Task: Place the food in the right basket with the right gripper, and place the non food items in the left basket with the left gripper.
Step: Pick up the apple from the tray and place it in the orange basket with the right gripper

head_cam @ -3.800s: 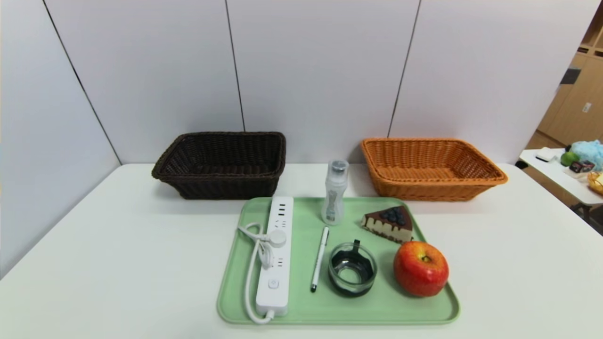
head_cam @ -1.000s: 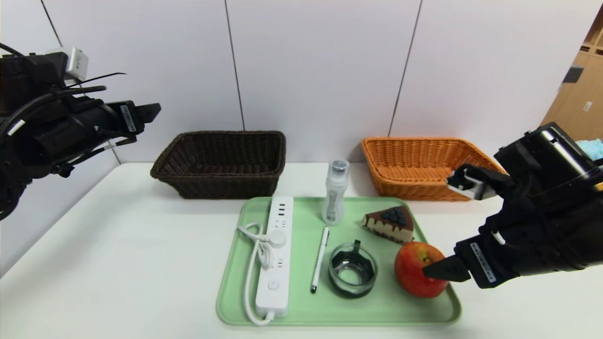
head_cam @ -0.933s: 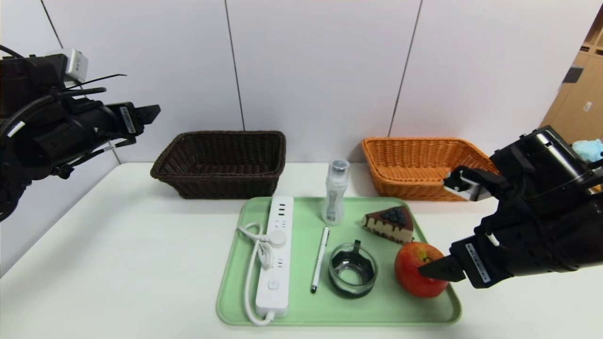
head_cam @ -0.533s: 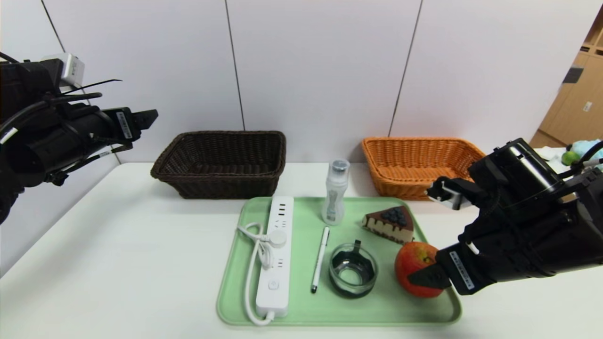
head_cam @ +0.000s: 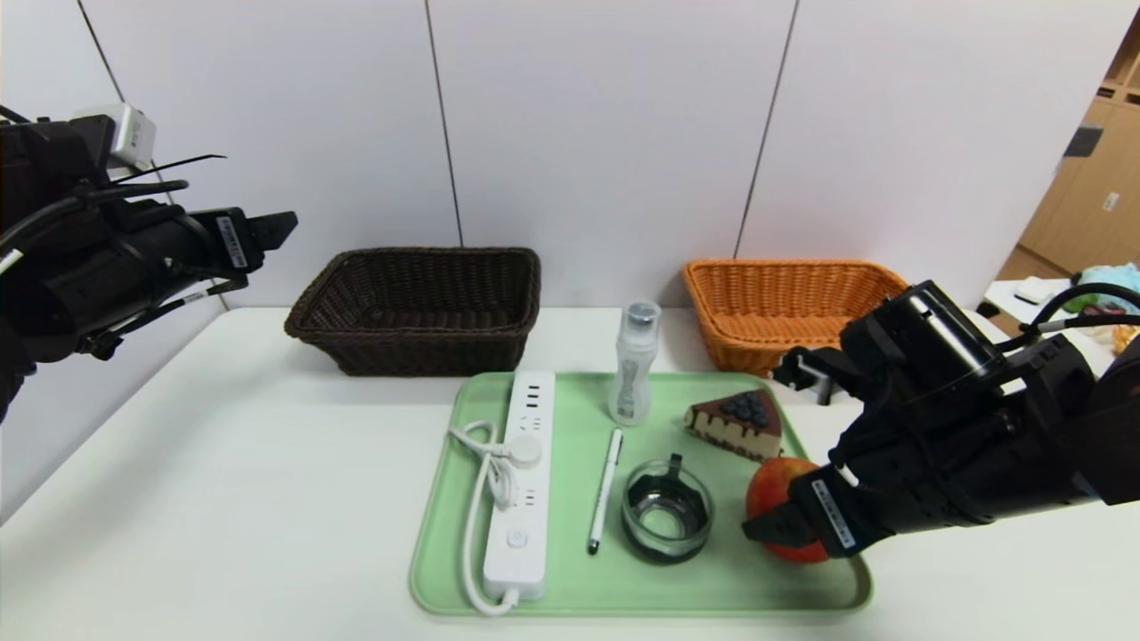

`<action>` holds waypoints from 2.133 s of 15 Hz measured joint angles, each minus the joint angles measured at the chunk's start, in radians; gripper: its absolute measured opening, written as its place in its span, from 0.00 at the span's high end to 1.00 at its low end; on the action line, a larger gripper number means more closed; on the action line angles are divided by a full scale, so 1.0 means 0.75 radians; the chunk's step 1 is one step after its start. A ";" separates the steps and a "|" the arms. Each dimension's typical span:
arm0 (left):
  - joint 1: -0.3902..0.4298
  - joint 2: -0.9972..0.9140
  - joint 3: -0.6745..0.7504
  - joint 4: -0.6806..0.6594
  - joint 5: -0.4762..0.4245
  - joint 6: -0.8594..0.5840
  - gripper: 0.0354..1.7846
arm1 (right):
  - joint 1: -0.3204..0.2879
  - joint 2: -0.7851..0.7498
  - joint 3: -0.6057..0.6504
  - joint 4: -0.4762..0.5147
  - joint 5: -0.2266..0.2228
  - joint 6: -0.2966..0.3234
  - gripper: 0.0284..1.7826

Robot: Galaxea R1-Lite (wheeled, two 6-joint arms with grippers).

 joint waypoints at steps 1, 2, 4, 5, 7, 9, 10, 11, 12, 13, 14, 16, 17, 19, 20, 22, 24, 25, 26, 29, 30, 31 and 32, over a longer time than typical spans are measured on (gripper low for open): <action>0.000 -0.003 0.003 0.000 0.000 0.000 0.06 | 0.000 0.008 0.010 -0.031 -0.002 0.000 0.05; 0.000 -0.005 0.005 -0.001 -0.001 0.000 0.06 | -0.001 0.015 0.025 -0.054 -0.009 -0.001 0.05; 0.000 -0.010 0.017 0.000 0.000 0.000 0.06 | -0.002 0.024 0.056 -0.101 -0.037 -0.013 0.12; 0.000 -0.014 0.026 0.000 0.000 0.000 0.06 | -0.003 0.027 0.067 -0.124 -0.041 -0.023 0.23; 0.000 -0.018 0.031 -0.001 0.001 0.000 0.06 | -0.004 0.026 0.076 -0.124 -0.045 -0.026 0.31; 0.000 -0.023 0.034 0.000 -0.001 0.000 0.06 | -0.006 0.019 0.081 -0.118 -0.047 -0.026 0.32; 0.000 -0.025 0.034 0.000 -0.001 0.000 0.06 | -0.006 0.012 0.082 -0.113 -0.050 -0.027 0.32; 0.000 -0.027 0.034 0.000 -0.001 -0.001 0.06 | -0.007 -0.001 0.082 -0.110 -0.059 -0.032 0.32; 0.000 -0.029 0.034 0.000 -0.003 -0.010 0.06 | -0.007 -0.019 0.071 -0.115 -0.066 -0.041 0.32; 0.000 -0.028 0.038 -0.001 -0.004 -0.016 0.06 | -0.008 -0.041 0.043 -0.122 -0.070 -0.057 0.32; 0.000 -0.028 0.041 0.000 -0.004 -0.024 0.06 | -0.009 -0.067 0.003 -0.139 -0.072 -0.075 0.32; -0.011 -0.029 0.050 -0.001 -0.004 -0.027 0.06 | -0.013 -0.109 -0.040 -0.278 -0.061 -0.081 0.32; -0.019 -0.030 0.057 -0.001 -0.003 -0.026 0.06 | -0.022 -0.122 -0.052 -0.405 -0.056 -0.081 0.32; -0.022 -0.033 0.066 -0.005 -0.003 -0.028 0.06 | -0.076 -0.120 -0.102 -0.704 -0.050 -0.095 0.32; -0.022 -0.035 0.068 -0.010 -0.003 -0.028 0.06 | -0.122 -0.102 -0.140 -0.826 -0.050 -0.106 0.32; -0.023 -0.035 0.073 -0.010 -0.005 -0.030 0.06 | -0.233 -0.035 -0.212 -1.004 -0.055 -0.124 0.32; -0.020 -0.031 0.074 -0.010 -0.004 -0.032 0.06 | -0.364 0.056 -0.300 -1.103 -0.087 -0.152 0.33; -0.019 -0.028 0.074 -0.010 -0.003 -0.032 0.06 | -0.427 0.104 -0.341 -1.109 -0.116 -0.173 0.33; -0.019 -0.024 0.074 -0.010 -0.003 -0.032 0.06 | -0.486 0.151 -0.378 -1.106 -0.139 -0.191 0.33; -0.020 -0.009 0.074 -0.012 -0.004 -0.031 0.06 | -0.617 0.272 -0.416 -1.025 -0.149 -0.205 0.33; -0.020 -0.004 0.074 -0.010 -0.003 -0.032 0.06 | -0.647 0.309 -0.412 -1.011 -0.140 -0.203 0.33; -0.020 0.000 0.079 -0.011 -0.003 -0.032 0.06 | -0.668 0.344 -0.412 -1.009 -0.138 -0.202 0.33; -0.020 0.002 0.085 -0.012 -0.003 -0.032 0.06 | -0.686 0.383 -0.417 -1.004 -0.136 -0.202 0.33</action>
